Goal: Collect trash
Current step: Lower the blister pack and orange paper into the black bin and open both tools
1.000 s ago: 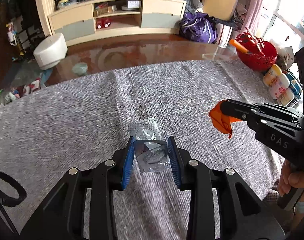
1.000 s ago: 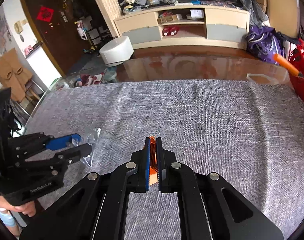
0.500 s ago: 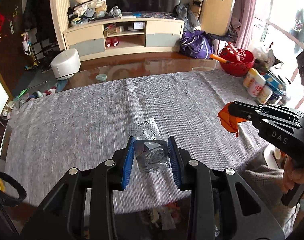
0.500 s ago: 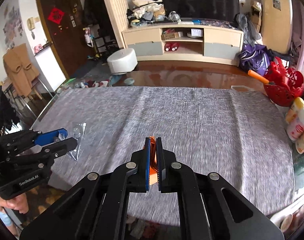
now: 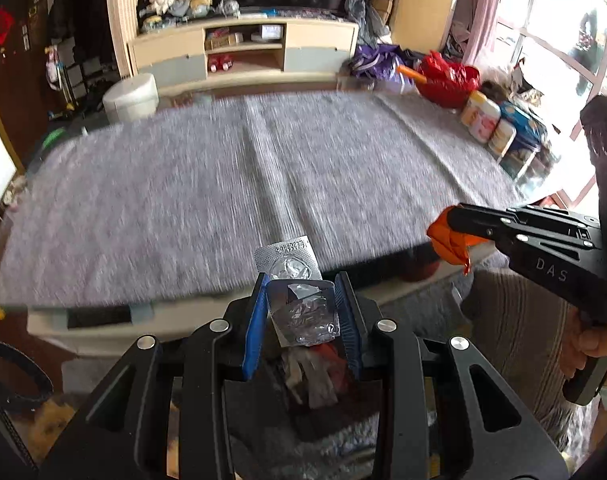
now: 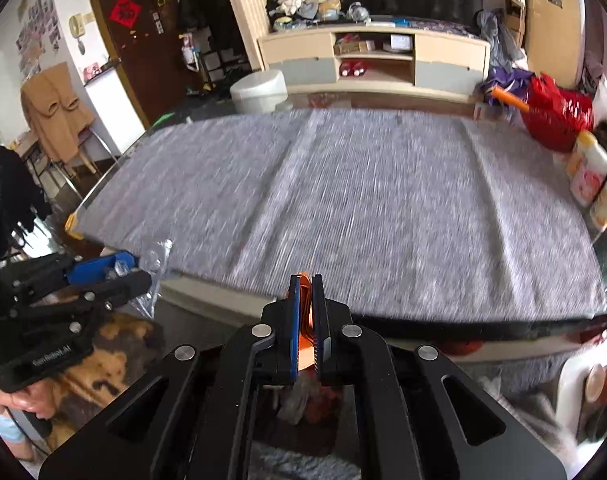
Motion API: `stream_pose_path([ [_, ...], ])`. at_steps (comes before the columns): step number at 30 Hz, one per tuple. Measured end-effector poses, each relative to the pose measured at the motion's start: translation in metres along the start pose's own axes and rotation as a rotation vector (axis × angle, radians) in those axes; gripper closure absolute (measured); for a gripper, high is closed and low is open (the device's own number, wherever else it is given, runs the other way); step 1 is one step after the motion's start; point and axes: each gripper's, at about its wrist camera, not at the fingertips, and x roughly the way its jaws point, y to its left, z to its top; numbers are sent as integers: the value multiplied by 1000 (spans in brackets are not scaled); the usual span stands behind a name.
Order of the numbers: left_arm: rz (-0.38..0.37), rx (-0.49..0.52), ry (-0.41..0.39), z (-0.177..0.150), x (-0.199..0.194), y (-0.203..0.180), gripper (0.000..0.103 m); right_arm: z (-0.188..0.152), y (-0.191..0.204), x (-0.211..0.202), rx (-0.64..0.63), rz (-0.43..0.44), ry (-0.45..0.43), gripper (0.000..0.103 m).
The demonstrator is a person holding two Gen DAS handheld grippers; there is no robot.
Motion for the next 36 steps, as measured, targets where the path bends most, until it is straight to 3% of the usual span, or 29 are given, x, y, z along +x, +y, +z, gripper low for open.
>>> stream_pose_path([
  [18,-66,-44,247,-103,91,-12,71,-99,-2,86,102,73,212,96],
  [23,-92,-55,301,-116,112,-10,71,-109,-8,104,112,68,254,96],
  [29,-98,-62,304,-115,116,-8,71,-104,-8,110,111,58,258,93],
  [36,-55,-60,285,-107,111,-4,45,-94,-12,105,121,16,227,92],
])
